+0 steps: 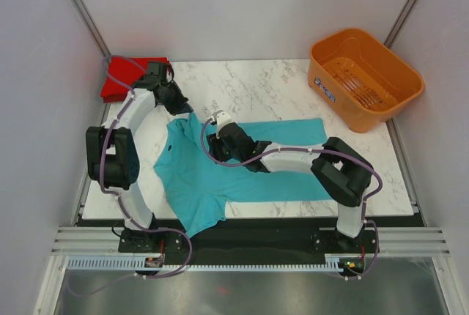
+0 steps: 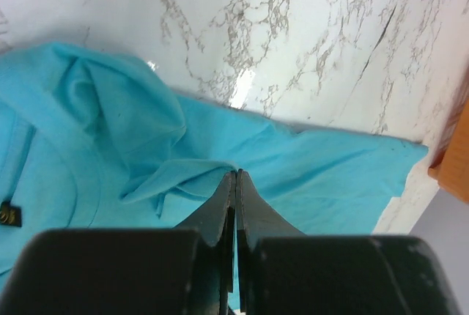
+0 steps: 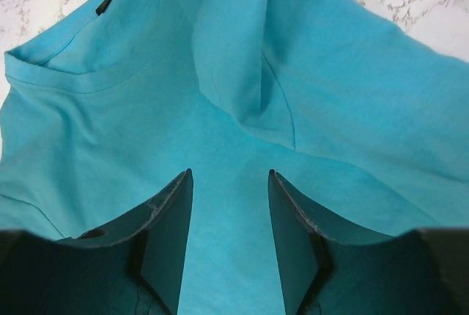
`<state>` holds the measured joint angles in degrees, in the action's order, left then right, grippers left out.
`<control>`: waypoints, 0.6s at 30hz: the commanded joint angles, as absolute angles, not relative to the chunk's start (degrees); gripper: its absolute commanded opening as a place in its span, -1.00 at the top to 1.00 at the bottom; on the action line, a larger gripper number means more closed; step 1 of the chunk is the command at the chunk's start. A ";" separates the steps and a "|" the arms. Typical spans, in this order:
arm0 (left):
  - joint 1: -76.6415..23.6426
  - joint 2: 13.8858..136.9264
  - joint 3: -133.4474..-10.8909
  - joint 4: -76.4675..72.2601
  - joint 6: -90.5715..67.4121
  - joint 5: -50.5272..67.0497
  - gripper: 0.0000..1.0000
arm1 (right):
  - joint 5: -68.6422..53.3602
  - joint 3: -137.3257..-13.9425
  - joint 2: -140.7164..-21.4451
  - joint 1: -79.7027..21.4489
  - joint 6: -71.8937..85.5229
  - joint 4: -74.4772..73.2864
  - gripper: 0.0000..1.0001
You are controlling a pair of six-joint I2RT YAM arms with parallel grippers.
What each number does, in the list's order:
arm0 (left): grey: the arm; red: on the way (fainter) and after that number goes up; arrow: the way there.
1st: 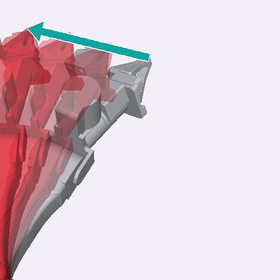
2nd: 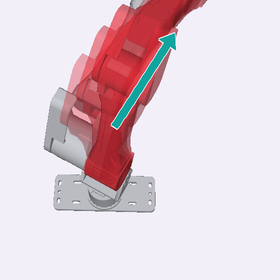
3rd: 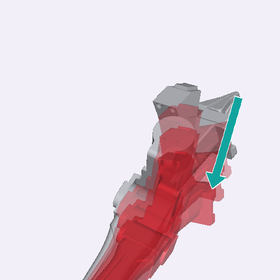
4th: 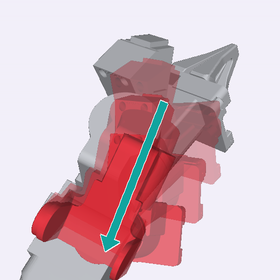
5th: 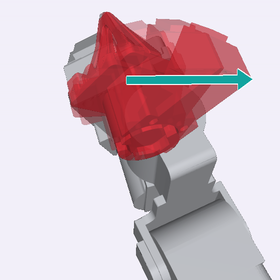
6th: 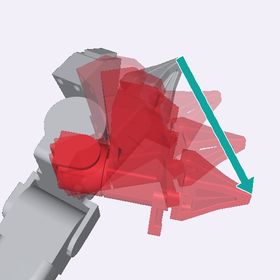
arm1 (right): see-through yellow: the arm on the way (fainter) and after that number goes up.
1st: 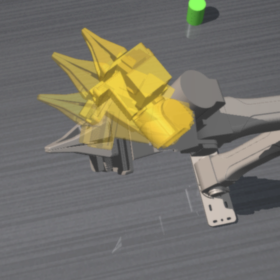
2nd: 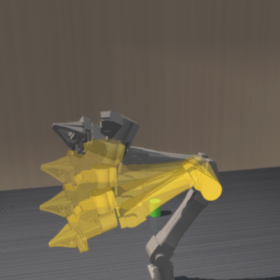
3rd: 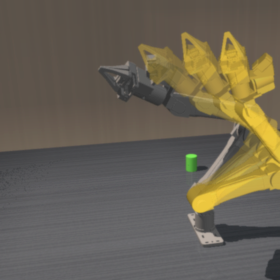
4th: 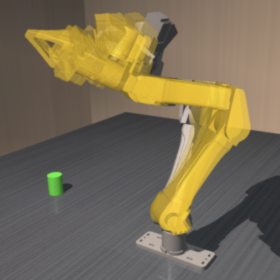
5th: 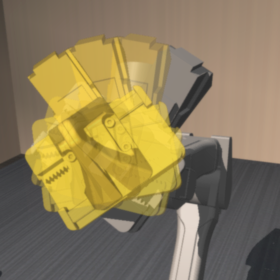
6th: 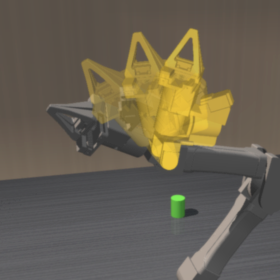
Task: Fold and stack the t-shirts
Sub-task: Fold the tshirt
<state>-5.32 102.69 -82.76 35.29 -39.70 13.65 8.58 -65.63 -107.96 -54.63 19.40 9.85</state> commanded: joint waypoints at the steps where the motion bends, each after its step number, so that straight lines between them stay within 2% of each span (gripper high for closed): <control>1: -4.66 107.99 -89.01 35.42 -41.57 19.33 0.95 | 7.21 -68.99 -107.39 -54.76 11.78 12.39 -0.07; 7: -3.78 115.38 -97.28 35.42 -41.22 23.11 0.95 | 8.96 -74.09 -112.31 -56.16 7.83 11.60 0.01; 13: -2.90 118.39 -99.93 35.42 -40.43 25.75 0.95 | 13.97 -80.41 -118.55 -58.09 7.12 9.76 0.14; 18: -2.29 119.62 -99.85 35.42 -39.82 26.89 0.95 | 20.72 -84.36 -122.07 -58.62 4.93 8.88 0.07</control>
<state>-2.79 118.83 -97.71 35.66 -39.83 23.64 14.68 -80.40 -120.49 -58.37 7.60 8.91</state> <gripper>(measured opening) 0.027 0.451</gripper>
